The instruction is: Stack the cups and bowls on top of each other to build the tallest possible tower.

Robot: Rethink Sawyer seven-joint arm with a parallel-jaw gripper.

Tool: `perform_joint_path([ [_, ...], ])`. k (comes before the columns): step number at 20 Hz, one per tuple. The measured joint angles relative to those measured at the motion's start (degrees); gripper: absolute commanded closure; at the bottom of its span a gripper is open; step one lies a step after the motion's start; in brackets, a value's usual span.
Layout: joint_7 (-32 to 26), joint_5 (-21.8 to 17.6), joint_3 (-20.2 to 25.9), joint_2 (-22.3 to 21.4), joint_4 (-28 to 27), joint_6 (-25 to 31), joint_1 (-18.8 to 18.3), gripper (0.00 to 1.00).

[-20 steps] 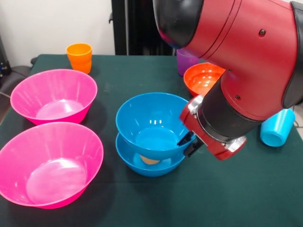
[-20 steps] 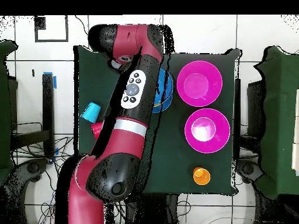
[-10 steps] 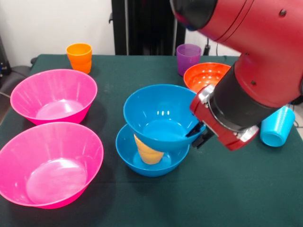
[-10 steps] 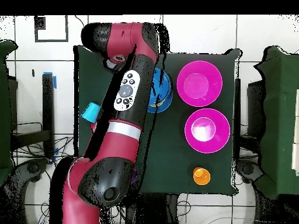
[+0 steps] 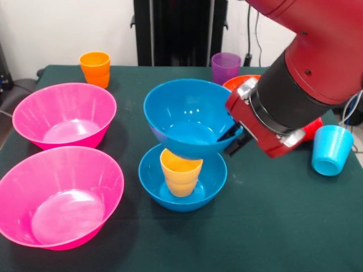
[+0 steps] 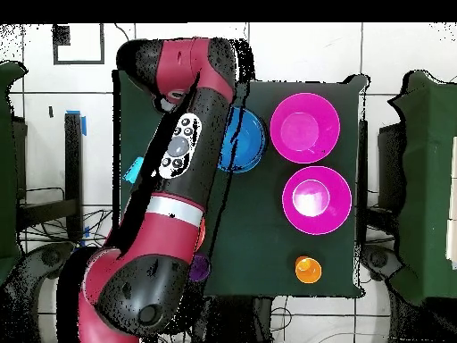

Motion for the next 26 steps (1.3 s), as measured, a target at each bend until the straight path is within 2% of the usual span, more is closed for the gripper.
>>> perform_joint_path([
  [6,0.0,-2.2,1.4,-1.4,4.3,-0.7,0.9,1.00],
  [11,0.0,-4.1,3.7,-2.3,8.9,-3.7,1.7,1.00],
  [26,0.0,-6.1,5.9,-2.2,11.6,-8.5,1.9,1.00],
])
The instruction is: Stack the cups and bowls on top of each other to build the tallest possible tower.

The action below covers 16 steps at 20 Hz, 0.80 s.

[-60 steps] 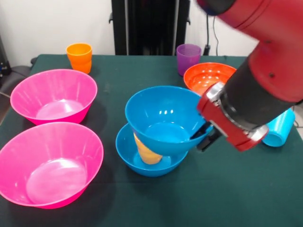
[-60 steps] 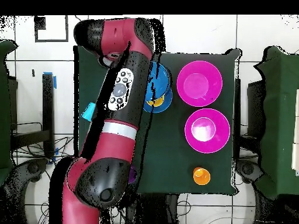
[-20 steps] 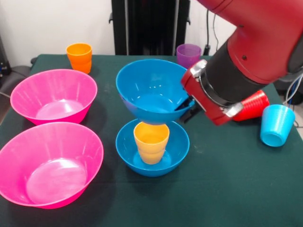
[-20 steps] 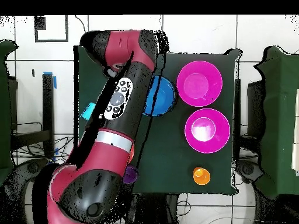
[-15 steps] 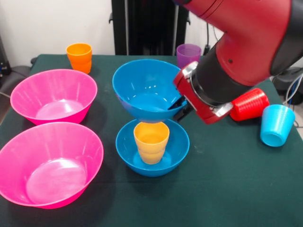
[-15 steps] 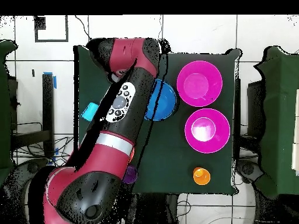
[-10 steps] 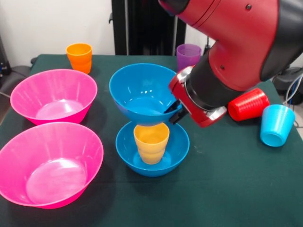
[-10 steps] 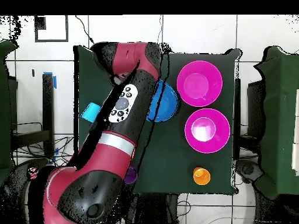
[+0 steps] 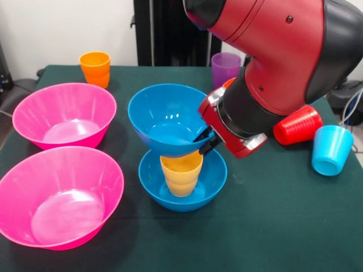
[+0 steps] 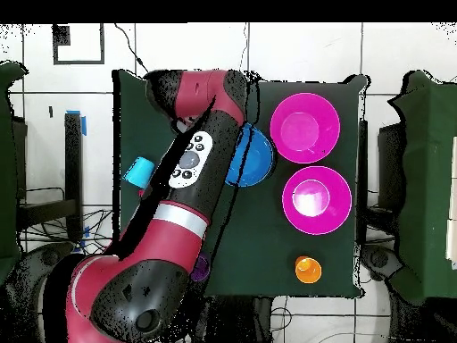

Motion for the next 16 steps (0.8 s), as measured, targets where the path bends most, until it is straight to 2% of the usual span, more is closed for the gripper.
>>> perform_joint_path([
  [16,0.0,0.0,1.7,0.0,0.9,-0.3,1.1,1.00],
])
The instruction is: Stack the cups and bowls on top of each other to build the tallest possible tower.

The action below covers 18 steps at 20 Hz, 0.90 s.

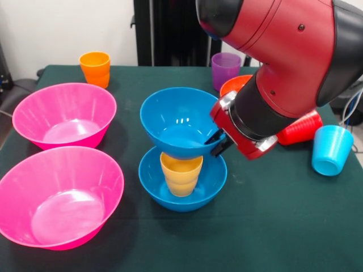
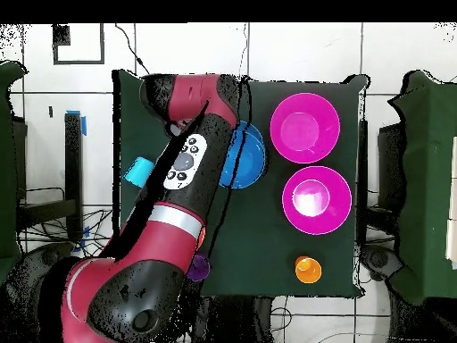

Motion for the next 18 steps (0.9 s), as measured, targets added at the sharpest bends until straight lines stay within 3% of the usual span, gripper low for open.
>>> perform_joint_path([
  [18,0.0,0.0,0.1,-0.7,0.6,-5.7,0.1,1.00],
])
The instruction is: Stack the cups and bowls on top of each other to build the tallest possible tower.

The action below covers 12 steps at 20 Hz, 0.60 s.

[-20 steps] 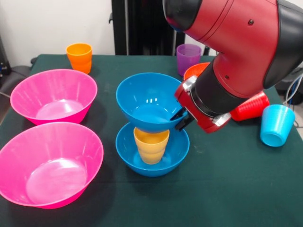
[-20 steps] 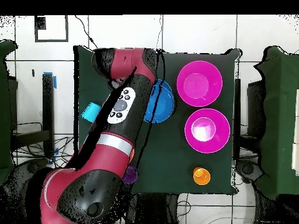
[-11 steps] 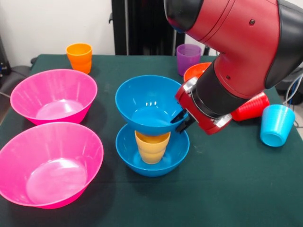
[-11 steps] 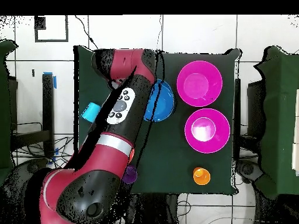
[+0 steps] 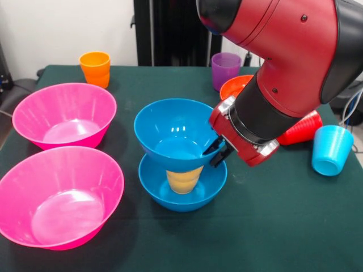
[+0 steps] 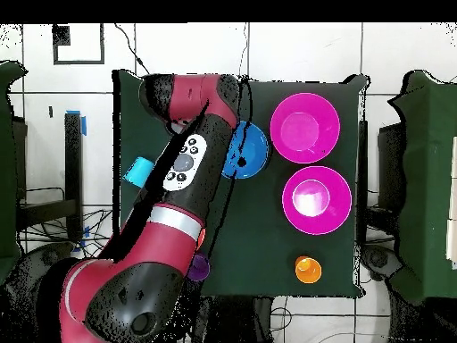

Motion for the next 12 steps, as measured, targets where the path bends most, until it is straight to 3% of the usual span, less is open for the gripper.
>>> perform_joint_path([
  [12,0.0,0.0,0.7,-0.5,0.4,-0.2,0.0,1.00],
])
